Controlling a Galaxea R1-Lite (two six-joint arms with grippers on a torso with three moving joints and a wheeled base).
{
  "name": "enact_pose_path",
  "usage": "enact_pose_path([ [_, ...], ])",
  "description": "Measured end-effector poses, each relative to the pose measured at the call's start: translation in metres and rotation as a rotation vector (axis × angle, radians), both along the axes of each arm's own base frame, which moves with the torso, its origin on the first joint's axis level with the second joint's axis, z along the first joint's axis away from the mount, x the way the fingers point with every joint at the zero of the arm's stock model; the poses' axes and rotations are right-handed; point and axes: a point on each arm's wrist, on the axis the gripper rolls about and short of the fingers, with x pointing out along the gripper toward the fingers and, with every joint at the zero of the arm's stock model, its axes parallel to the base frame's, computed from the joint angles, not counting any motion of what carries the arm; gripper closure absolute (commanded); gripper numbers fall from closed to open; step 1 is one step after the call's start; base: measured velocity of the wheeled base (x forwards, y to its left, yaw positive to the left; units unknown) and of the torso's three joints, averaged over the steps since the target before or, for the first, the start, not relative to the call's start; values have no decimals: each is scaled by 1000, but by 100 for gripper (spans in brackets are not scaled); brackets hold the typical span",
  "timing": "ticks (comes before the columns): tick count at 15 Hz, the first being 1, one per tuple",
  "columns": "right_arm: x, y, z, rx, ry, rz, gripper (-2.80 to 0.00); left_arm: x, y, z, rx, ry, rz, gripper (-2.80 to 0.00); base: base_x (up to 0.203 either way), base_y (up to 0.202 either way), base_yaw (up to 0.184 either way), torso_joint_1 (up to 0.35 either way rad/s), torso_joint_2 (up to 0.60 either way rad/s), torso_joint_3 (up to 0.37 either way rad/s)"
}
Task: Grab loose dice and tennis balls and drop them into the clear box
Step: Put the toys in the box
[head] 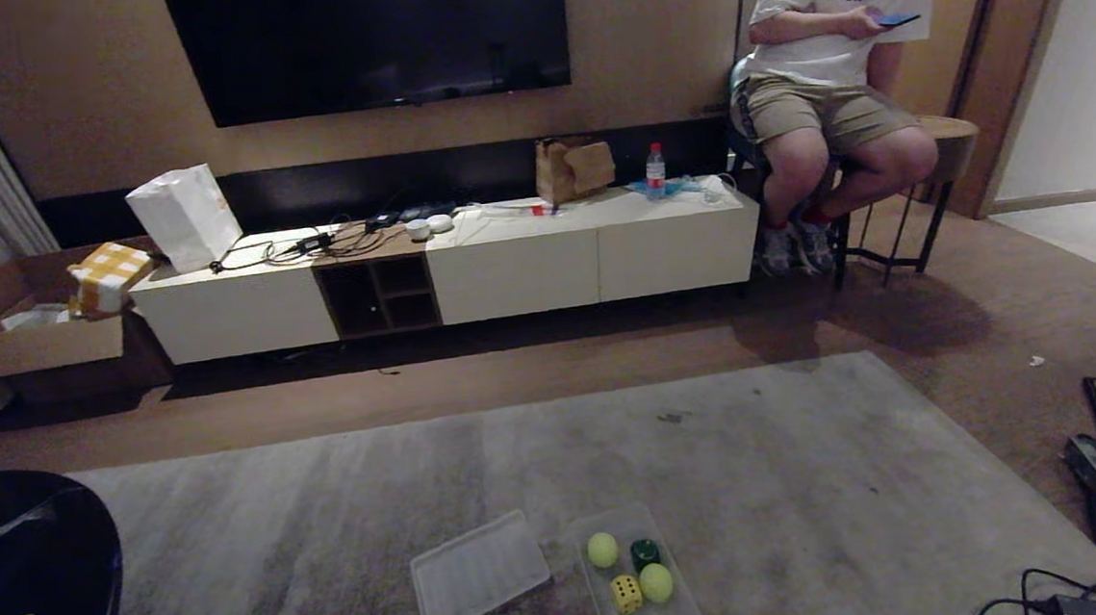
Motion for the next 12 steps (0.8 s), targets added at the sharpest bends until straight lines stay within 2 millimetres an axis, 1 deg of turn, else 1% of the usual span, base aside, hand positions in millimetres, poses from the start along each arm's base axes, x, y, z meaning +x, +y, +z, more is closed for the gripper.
enact_pose_path([
  [6, 0, 0, 0, 2, 0, 0, 0, 0, 0, 0, -5, -1, 4, 0, 0, 0, 0, 0, 0, -5],
  [12, 0, 0, 0, -1, 0, 0, 0, 0, 0, 0, -5, 0, 4, 0, 0, 0, 0, 3, 0, -165],
])
